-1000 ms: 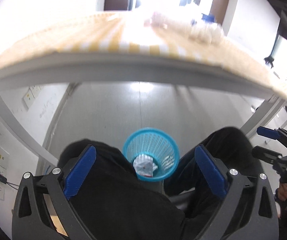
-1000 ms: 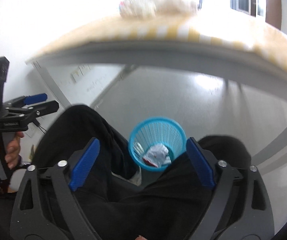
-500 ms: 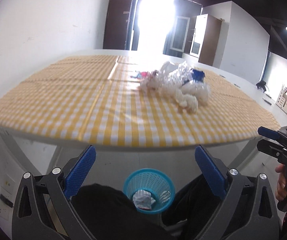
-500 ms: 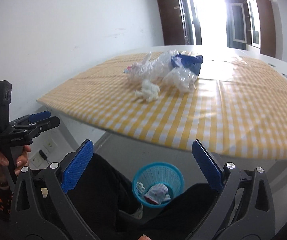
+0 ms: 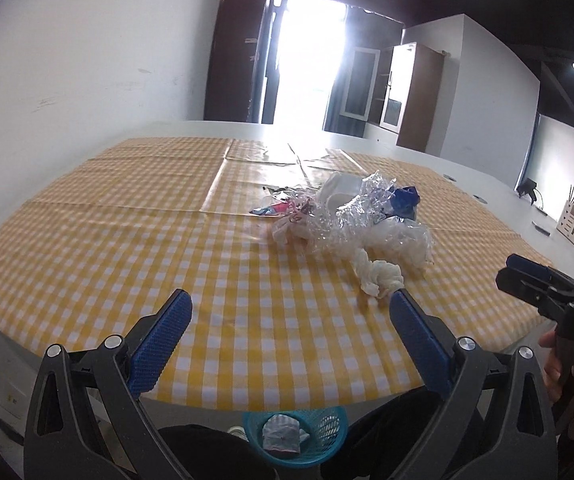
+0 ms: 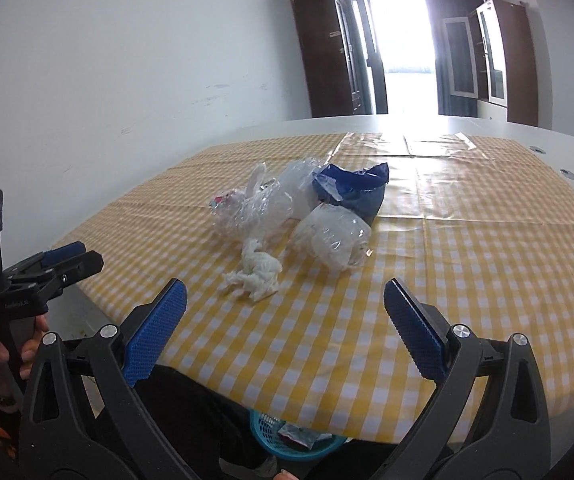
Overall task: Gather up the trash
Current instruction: 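Raise both tools back toward the plastic trash on the table, then grasp a clear plastic bag with the left gripper while the right gripper grasps another, then carry both clear plastic bags down over the blue basket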
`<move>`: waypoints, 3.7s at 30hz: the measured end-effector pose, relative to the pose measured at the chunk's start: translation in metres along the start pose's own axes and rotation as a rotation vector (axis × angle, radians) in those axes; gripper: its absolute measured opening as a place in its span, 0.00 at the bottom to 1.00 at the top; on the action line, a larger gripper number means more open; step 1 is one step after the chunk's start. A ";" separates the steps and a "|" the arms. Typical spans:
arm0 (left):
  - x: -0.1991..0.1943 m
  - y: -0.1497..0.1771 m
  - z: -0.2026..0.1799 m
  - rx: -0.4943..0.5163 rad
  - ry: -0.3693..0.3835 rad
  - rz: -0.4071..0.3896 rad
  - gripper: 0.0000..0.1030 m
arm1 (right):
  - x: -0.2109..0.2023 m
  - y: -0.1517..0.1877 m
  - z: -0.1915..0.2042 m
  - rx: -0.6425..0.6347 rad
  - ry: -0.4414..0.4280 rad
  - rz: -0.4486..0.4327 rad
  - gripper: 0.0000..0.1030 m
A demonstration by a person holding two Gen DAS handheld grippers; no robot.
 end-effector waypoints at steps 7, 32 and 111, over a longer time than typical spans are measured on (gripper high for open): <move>0.036 -0.011 -0.006 -0.010 0.009 0.014 0.93 | 0.036 -0.004 -0.019 0.022 0.018 0.037 0.92; 0.140 -0.024 -0.011 -0.084 0.088 0.183 0.30 | 0.121 -0.010 -0.037 -0.008 0.034 0.232 0.49; -0.063 0.151 -0.001 -0.079 0.095 0.247 0.08 | -0.081 0.142 0.018 -0.059 -0.021 0.204 0.36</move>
Point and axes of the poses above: each gripper's, at about its wrist camera, not at the fingertips, and x roughly the way its jaws point, z to its left, y to its underside, the point moved 4 cm from there along x, roughly the way its jaws point, and after that the axes turned 9 degrees about -z, right-handed, at the moved point
